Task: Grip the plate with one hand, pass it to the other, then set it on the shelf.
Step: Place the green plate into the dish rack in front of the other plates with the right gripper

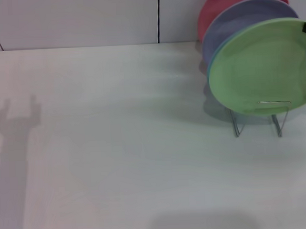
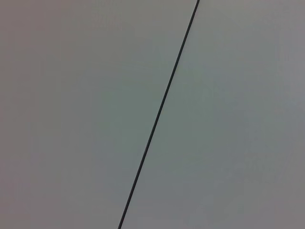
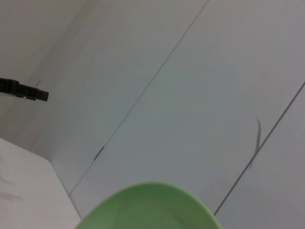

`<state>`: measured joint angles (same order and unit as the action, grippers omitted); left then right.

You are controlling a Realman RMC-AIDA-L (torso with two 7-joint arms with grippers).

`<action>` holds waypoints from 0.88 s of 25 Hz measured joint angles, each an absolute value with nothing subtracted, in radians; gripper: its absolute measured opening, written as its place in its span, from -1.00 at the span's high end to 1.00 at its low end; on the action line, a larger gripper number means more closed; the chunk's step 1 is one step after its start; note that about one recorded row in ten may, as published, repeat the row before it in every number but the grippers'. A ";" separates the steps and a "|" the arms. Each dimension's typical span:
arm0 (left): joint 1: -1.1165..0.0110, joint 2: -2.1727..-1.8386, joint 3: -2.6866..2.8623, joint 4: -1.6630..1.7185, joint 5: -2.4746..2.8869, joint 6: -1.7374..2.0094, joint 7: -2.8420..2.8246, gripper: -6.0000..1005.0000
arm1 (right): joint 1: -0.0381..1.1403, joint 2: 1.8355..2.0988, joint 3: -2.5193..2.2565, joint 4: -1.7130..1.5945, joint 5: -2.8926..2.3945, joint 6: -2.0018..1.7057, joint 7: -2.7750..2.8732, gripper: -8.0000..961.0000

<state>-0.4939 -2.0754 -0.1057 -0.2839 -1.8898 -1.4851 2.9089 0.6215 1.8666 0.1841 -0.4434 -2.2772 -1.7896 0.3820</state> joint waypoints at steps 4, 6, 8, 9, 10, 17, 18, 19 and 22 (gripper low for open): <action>-0.494 -2.075 -0.106 -0.285 -1.890 -1.486 2.908 -0.33 | 0.621 1.869 0.183 -0.443 -2.278 -1.781 0.381 0.78; -0.494 -2.075 -0.106 -0.285 -1.890 -1.487 2.907 -0.33 | 0.620 1.870 0.183 -0.443 -2.279 -1.776 0.380 0.77; -0.494 -2.075 -0.106 -0.285 -1.890 -1.488 2.906 -0.33 | 0.620 1.871 0.176 -0.443 -2.279 -1.767 0.380 0.76; -0.495 -2.075 -0.106 -0.285 -1.890 -1.489 2.906 -0.33 | 0.620 1.871 0.172 -0.443 -2.279 -1.763 0.380 0.76; -0.495 -2.075 -0.106 -0.285 -1.890 -1.490 2.906 -0.33 | 0.620 1.872 0.162 -0.443 -2.276 -1.753 0.380 0.75; -0.495 -2.075 -0.106 -0.285 -1.890 -1.496 2.904 -0.33 | 0.620 1.879 0.129 -0.450 -2.275 -1.739 0.400 0.73; -0.495 -2.075 -0.106 -0.285 -1.890 -1.497 2.904 -0.33 | 0.619 1.879 0.123 -0.451 -2.274 -1.739 0.407 0.73; -0.495 -2.075 -0.106 -0.285 -1.890 -1.498 2.904 -0.33 | 0.620 1.879 0.121 -0.451 -2.274 -1.739 0.411 0.72; -0.496 -2.075 -0.106 -0.285 -1.890 -1.499 2.903 -0.33 | 0.620 1.879 0.120 -0.453 -2.271 -1.739 0.419 0.71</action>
